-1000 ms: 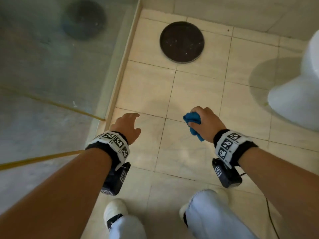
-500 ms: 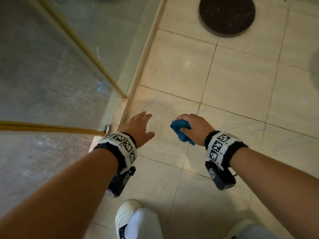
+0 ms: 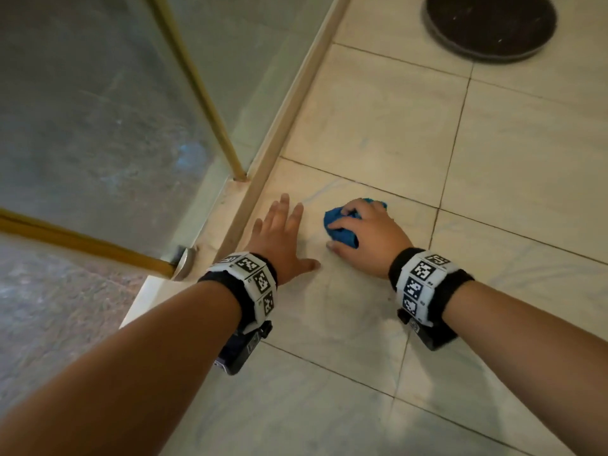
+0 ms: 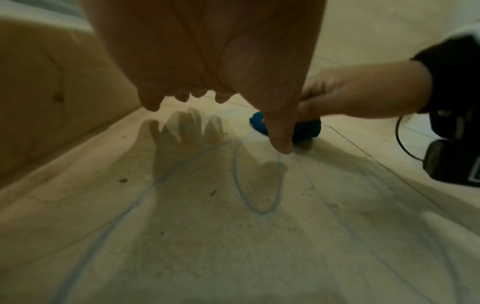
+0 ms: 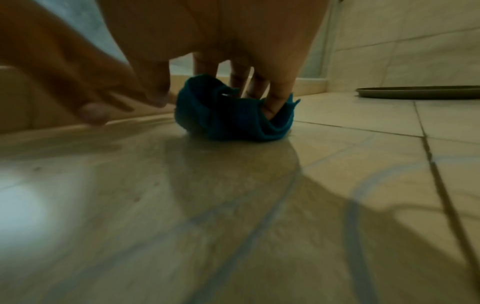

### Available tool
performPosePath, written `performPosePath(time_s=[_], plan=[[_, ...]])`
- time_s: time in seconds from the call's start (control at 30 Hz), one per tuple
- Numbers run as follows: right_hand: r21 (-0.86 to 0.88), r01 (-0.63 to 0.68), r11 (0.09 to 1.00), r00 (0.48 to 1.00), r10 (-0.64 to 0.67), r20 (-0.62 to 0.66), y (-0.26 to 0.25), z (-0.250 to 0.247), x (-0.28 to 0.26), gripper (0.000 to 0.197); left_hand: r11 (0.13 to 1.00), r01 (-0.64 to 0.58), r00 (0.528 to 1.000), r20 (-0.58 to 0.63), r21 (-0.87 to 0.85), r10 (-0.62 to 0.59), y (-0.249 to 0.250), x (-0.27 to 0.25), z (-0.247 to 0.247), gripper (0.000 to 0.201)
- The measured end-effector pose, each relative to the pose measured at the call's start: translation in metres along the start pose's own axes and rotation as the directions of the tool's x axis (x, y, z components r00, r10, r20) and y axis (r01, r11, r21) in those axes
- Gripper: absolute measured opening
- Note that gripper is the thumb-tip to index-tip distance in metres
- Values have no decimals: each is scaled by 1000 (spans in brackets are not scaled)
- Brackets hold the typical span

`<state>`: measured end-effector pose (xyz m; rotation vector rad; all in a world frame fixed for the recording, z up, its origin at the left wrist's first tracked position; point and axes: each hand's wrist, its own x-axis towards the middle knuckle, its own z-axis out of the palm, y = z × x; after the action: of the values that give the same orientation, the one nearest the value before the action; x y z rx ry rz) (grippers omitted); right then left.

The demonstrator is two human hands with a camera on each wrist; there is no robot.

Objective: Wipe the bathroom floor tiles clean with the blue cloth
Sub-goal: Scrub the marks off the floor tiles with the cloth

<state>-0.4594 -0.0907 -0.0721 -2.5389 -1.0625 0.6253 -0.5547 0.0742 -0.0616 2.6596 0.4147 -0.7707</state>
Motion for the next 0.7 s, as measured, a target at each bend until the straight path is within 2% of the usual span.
performPosePath(time_s=[0.1, 0.17, 0.2, 0.27, 0.33, 0.37, 0.4, 0.47, 0.5, 0.57, 0.63, 0.67, 0.7], plan=[[-7, -84, 996, 984, 82, -160, 5, -4, 15, 41, 999, 4, 1000, 13, 43, -4, -6, 7, 8, 128], [-20, -147, 989, 973, 141, -183, 2, -2, 20, 44, 999, 28, 999, 34, 37, -29, -11, 10, 13, 134], [-18, -133, 991, 979, 129, -160, -2, 0, 20, 45, 999, 33, 998, 42, 34, -35, -13, 11, 14, 136], [-46, -14, 999, 998, 12, -56, -10, 6, 18, 46, 999, 34, 998, 51, 35, -36, -13, 12, 14, 138], [-167, 101, 981, 995, -102, 4, -9, -2, 23, 44, 998, 39, 998, 53, 45, -41, -12, 13, 13, 138], [-221, 84, 972, 995, -93, -32, -2, -10, 29, 42, 998, 43, 998, 51, 47, -45, -12, 14, 13, 138], [-235, -1, 972, 994, -23, -102, 8, -17, 37, 41, 998, 46, 998, 47, 45, -48, -11, 14, 14, 138], [-100, -182, 978, 968, 161, -192, 15, -23, 44, 39, 998, 47, 998, 45, 42, -49, -11, 15, 13, 138], [-69, -190, 979, 967, 174, -188, 9, -18, 44, 40, 998, 48, 998, 49, 44, -51, -11, 15, 13, 138], [-160, -21, 987, 994, 2, -113, -15, 1, 37, 42, 997, 55, 996, 63, 55, -59, -10, 15, 12, 138], [-166, 168, 972, 985, -173, -20, -23, 11, 34, 43, 996, 59, 996, 69, 65, -63, -8, 15, 11, 137], [-131, 164, 978, 985, -168, -21, -16, 7, 41, 43, 996, 61, 995, 72, 64, -65, -8, 15, 10, 137], [-82, 81, 993, 995, -86, -59, -6, -1, 53, 42, 996, 62, 995, 76, 61, -66, -8, 15, 9, 137]])
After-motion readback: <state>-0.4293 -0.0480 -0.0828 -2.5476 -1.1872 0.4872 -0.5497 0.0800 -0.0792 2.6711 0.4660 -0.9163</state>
